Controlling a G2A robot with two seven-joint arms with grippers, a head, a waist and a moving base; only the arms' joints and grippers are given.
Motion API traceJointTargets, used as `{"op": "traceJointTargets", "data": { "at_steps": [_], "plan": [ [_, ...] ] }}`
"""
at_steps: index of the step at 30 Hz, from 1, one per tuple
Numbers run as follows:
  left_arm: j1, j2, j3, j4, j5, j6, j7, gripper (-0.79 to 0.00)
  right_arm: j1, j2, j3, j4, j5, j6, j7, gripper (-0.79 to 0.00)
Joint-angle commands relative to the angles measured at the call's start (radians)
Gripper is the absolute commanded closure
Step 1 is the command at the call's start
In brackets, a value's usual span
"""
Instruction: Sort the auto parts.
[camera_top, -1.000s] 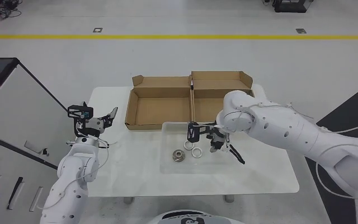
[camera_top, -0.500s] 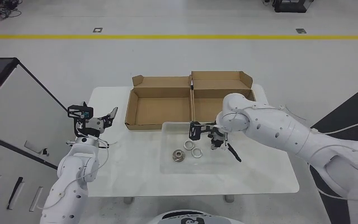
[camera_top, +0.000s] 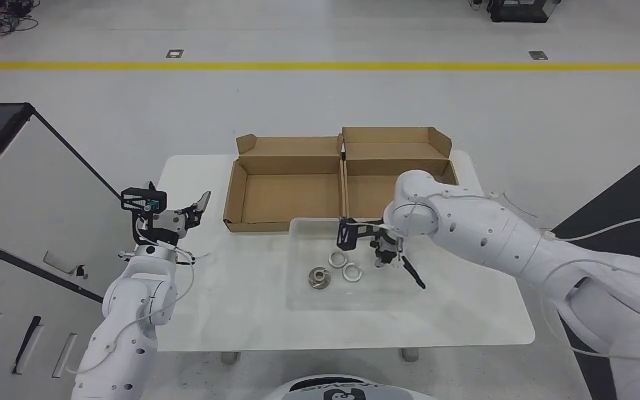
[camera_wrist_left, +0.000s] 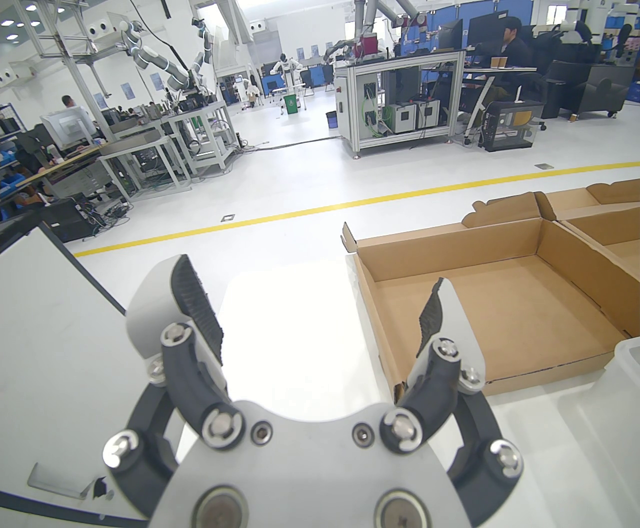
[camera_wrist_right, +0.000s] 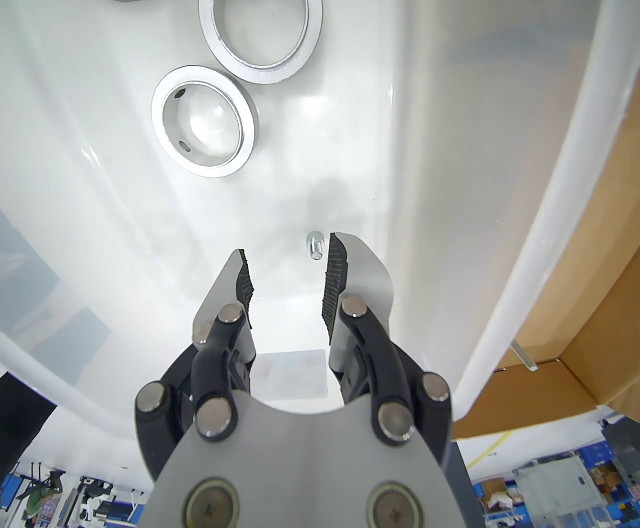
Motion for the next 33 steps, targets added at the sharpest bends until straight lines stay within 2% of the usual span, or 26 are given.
{"op": "traceJointTargets", "data": {
  "at_steps": [1,33],
  "plan": [
    [0.0,0.0,0.0,0.0,0.0,0.0,0.0,-0.785,-0.004,-0.004,0.001,0.007,-0.003,-0.001,0.0,-0.345],
    [0.0,0.0,0.0,0.0,0.0,0.0,0.0,-0.785,-0.063,-0.016,0.059,0.035,-0.078,0.005,-0.008,-0.329]
  ]
}}
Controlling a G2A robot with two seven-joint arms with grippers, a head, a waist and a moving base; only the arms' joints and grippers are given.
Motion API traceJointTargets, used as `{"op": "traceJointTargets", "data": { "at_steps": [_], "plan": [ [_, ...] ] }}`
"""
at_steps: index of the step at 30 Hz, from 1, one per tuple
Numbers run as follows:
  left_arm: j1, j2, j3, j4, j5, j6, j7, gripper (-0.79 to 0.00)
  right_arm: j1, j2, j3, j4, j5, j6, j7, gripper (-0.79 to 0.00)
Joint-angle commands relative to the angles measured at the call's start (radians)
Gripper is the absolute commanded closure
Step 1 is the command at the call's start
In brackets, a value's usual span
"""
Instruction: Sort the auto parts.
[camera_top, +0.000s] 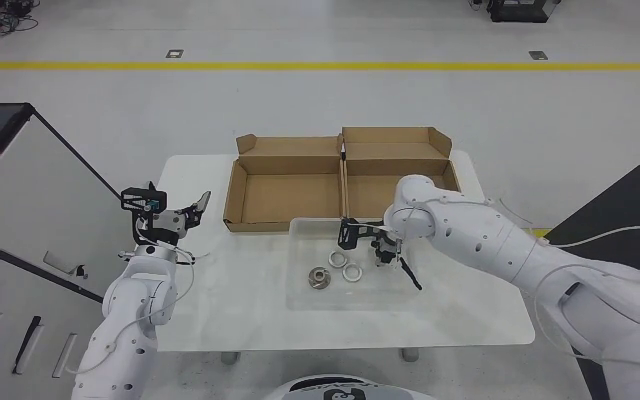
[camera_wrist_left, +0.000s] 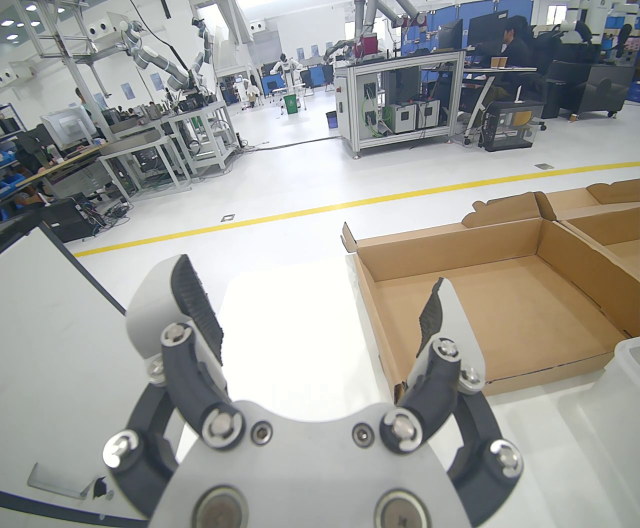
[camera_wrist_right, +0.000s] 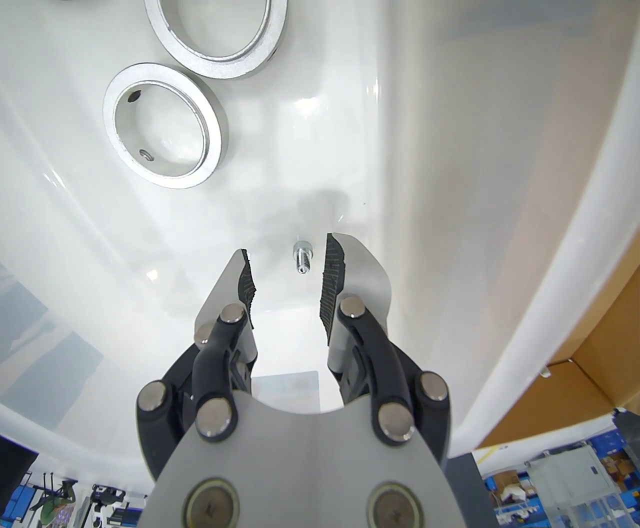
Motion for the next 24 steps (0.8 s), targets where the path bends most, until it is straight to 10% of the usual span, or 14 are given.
{"op": "traceJointTargets", "data": {
  "at_steps": [1,24],
  "plan": [
    [0.0,0.0,0.0,0.0,0.0,0.0,0.0,-0.785,-0.003,-0.001,0.003,0.002,-0.002,-0.002,0.002,-0.326],
    [0.0,0.0,0.0,0.0,0.0,0.0,0.0,-0.785,-0.034,-0.012,0.039,0.01,-0.026,-0.012,0.008,-0.289]
  ]
}}
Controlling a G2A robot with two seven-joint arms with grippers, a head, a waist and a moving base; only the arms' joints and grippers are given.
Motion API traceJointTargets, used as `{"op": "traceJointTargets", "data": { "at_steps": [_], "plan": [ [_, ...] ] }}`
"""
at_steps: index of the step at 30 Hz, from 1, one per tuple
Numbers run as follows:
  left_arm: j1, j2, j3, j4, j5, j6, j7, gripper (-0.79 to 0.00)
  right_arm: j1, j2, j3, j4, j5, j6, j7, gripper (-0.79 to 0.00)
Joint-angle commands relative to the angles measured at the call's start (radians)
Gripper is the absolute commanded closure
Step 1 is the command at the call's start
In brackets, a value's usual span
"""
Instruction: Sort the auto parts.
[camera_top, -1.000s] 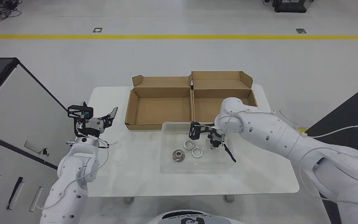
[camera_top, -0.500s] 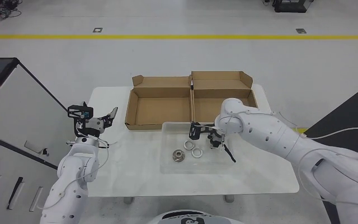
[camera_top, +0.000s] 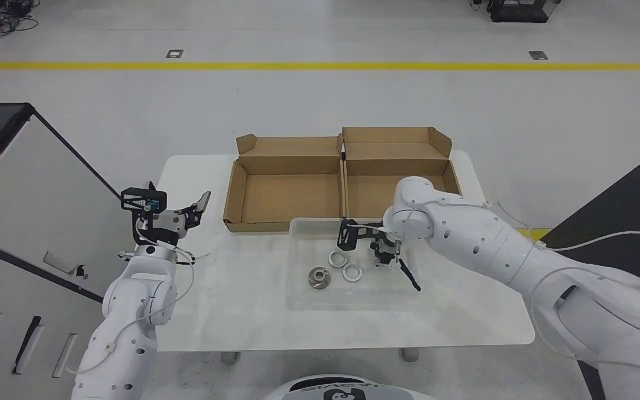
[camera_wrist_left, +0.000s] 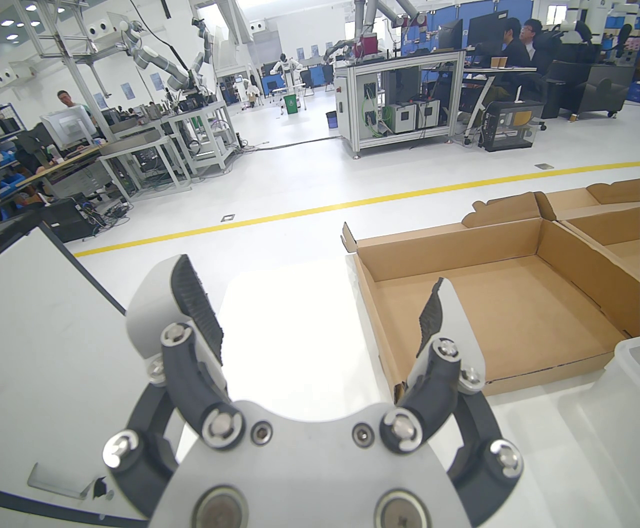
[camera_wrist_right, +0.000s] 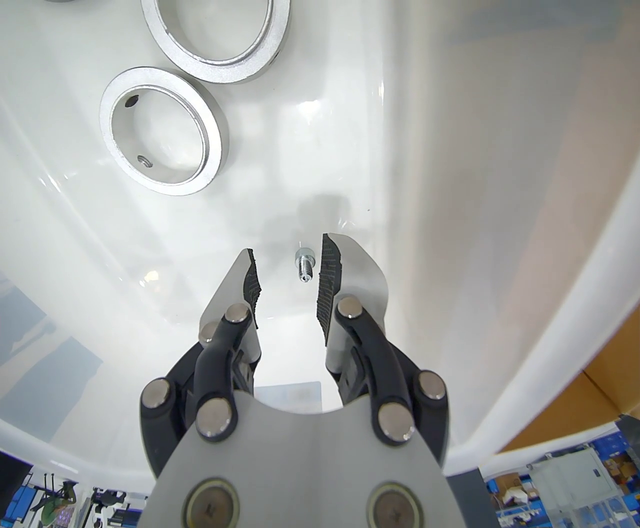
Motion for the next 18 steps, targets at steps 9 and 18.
{"op": "traceJointTargets", "data": {
  "at_steps": [9,18],
  "plan": [
    [0.0,0.0,0.0,0.0,0.0,0.0,0.0,-0.785,-0.012,-0.003,0.014,0.006,-0.02,0.001,0.001,-0.268],
    [0.0,0.0,0.0,0.0,0.0,0.0,0.0,-0.785,-0.025,-0.005,0.027,0.008,-0.032,-0.001,0.0,-0.259]
  ]
}}
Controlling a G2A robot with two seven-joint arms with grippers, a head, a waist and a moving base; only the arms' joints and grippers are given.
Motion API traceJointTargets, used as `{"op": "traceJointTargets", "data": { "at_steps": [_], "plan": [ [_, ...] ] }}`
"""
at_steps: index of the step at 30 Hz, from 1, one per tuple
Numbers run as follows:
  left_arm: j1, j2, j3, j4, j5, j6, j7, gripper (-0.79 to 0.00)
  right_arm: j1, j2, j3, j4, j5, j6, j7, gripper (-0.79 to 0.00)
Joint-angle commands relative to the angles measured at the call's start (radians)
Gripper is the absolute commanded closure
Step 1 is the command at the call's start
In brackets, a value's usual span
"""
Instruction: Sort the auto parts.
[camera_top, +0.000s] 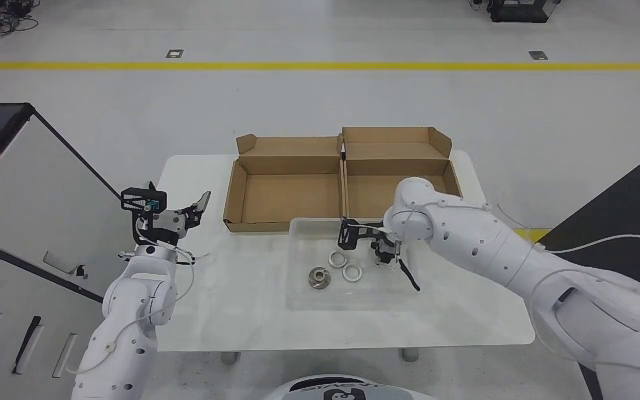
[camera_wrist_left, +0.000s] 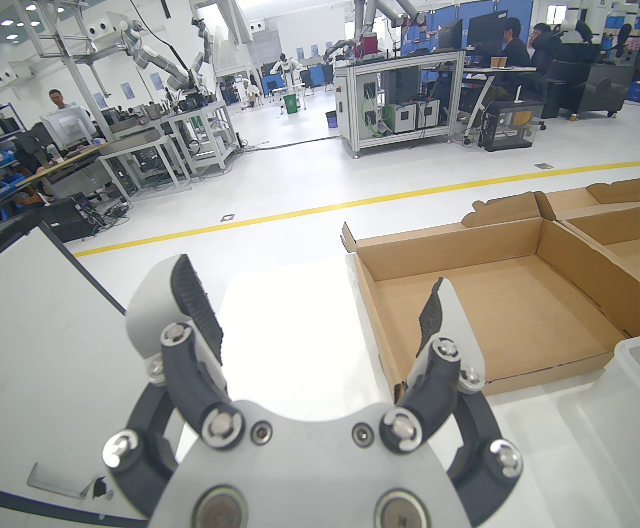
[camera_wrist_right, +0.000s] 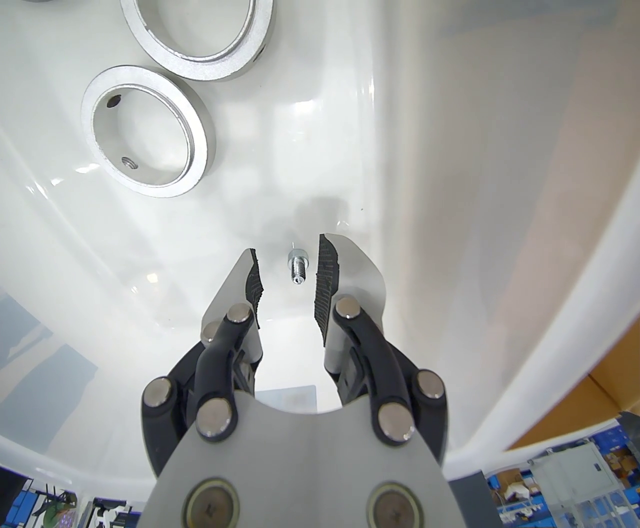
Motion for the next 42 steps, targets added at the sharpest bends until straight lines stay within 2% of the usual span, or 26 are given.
{"op": "traceJointTargets", "data": {
  "at_steps": [1,2,8,10,11,18,27,36,42],
  "plan": [
    [0.0,0.0,0.0,0.0,0.0,0.0,0.0,-0.785,-0.003,-0.001,0.003,0.0,-0.001,-0.001,0.001,-0.256],
    [0.0,0.0,0.0,0.0,0.0,0.0,0.0,-0.785,-0.004,-0.001,0.004,0.001,-0.001,0.0,0.003,-0.252],
    [0.0,0.0,0.0,0.0,0.0,0.0,0.0,-0.785,-0.01,-0.003,0.012,0.003,-0.005,0.002,0.01,-0.12],
    [0.0,0.0,0.0,0.0,0.0,0.0,0.0,-0.785,-0.011,-0.004,0.014,0.003,-0.008,0.003,0.012,-0.018],
    [0.0,0.0,0.0,0.0,0.0,0.0,0.0,-0.785,-0.012,-0.004,0.016,0.004,-0.011,0.003,0.011,0.0],
    [0.0,0.0,0.0,0.0,0.0,0.0,0.0,-0.785,-0.013,-0.005,0.029,-0.008,-0.018,0.002,0.014,0.0],
    [0.0,0.0,0.0,0.0,0.0,0.0,0.0,-0.785,0.014,0.018,0.071,-0.121,0.02,0.018,0.056,0.0],
    [0.0,0.0,0.0,0.0,0.0,0.0,0.0,-0.785,0.058,0.091,0.102,-0.321,0.146,0.063,0.101,0.0],
    [0.0,0.0,0.0,0.0,0.0,0.0,0.0,-0.785,0.062,0.151,0.166,-0.47,0.265,0.091,0.129,0.0]
  ]
}}
